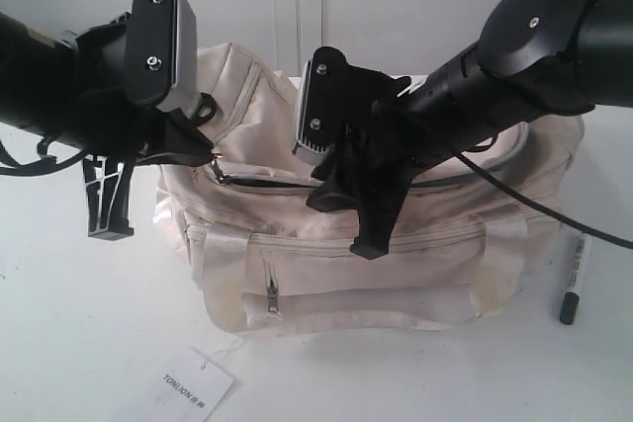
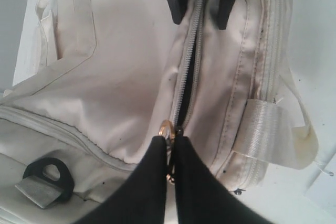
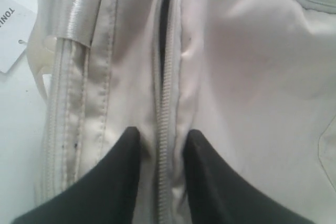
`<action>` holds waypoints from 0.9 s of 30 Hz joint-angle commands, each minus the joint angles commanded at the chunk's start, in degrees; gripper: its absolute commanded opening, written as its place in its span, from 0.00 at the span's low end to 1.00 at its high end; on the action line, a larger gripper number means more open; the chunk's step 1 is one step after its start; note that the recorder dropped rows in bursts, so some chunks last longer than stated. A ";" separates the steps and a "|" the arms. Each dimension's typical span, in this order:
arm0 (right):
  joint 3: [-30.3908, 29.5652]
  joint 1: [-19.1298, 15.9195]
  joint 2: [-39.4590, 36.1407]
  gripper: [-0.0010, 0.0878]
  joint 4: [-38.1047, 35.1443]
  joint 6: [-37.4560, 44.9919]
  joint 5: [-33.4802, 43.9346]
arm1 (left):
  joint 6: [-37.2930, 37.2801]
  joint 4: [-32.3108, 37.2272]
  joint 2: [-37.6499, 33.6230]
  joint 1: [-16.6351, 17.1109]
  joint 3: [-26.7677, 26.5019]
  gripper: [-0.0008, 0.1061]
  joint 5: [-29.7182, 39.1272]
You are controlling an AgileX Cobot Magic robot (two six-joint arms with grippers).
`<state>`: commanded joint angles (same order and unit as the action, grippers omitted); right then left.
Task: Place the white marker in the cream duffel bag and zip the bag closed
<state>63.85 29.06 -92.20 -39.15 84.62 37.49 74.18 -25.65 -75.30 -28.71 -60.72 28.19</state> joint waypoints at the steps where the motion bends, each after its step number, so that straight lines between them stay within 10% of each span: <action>1: 0.00 0.00 0.00 0.14 0.21 0.00 0.29 | -0.54 0.00 0.00 0.00 0.00 0.01 0.00; 4: 0.00 0.00 0.00 0.01 0.32 0.00 1.45 | -4.10 0.00 0.00 0.00 0.00 0.01 0.00; 27: 0.00 0.00 6.62 0.01 0.32 -1.52 2.16 | -5.40 13.50 -0.10 0.00 0.00 0.01 -1.32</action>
<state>63.85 29.06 -85.58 -38.83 83.10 39.65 68.78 -12.15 -75.40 -28.71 -60.72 26.88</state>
